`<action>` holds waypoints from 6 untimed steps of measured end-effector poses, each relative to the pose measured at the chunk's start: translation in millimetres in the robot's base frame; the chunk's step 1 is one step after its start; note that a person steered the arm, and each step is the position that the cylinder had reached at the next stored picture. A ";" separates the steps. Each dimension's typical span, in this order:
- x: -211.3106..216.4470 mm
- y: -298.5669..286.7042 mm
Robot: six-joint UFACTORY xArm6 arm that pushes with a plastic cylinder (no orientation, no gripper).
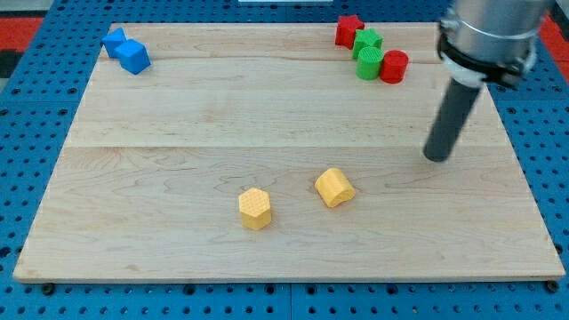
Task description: Place the yellow heart above the yellow hexagon
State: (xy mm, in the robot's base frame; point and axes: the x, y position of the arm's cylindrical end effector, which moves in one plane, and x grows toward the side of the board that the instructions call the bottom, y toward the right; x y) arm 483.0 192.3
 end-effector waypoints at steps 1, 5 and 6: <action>56.5 -5.2; 10.7 -219.6; -21.0 -220.9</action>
